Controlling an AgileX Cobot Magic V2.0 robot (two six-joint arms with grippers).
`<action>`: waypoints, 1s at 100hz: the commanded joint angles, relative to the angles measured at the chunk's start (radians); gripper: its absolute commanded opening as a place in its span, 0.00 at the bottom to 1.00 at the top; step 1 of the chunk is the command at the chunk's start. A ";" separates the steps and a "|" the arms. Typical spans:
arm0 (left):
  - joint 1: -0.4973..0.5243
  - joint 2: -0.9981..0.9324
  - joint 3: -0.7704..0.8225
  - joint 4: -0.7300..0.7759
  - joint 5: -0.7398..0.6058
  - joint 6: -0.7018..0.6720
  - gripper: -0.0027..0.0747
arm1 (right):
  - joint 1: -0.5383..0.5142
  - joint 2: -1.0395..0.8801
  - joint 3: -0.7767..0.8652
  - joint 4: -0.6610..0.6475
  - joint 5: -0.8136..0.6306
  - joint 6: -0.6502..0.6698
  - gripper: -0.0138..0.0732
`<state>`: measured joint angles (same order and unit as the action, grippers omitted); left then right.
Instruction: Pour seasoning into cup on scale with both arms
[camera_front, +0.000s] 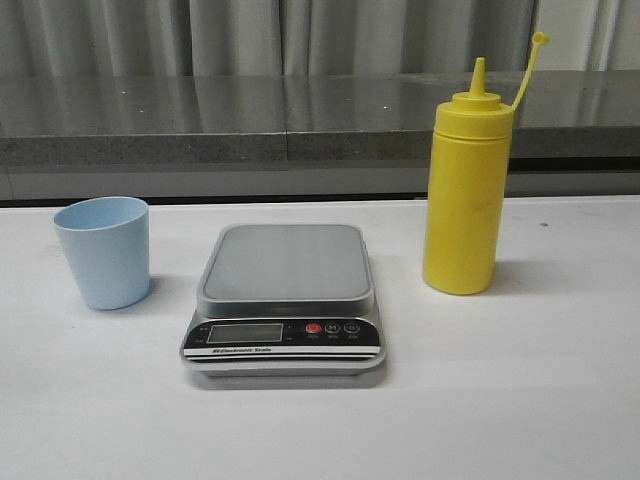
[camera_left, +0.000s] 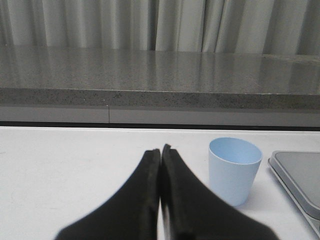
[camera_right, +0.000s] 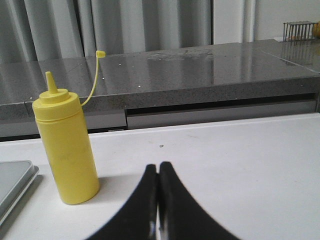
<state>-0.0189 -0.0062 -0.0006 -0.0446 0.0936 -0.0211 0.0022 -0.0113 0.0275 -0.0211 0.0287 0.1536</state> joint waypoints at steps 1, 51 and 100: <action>0.001 -0.027 0.004 0.000 -0.078 -0.008 0.01 | -0.006 -0.021 -0.017 -0.009 -0.084 -0.008 0.09; -0.001 0.297 -0.358 -0.002 0.176 -0.008 0.01 | -0.006 -0.021 -0.017 -0.009 -0.085 -0.008 0.09; -0.005 0.818 -0.670 -0.005 0.290 -0.008 0.60 | -0.006 -0.021 -0.017 -0.009 -0.085 -0.008 0.09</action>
<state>-0.0189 0.7441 -0.5921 -0.0446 0.4487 -0.0227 0.0022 -0.0113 0.0275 -0.0211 0.0287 0.1536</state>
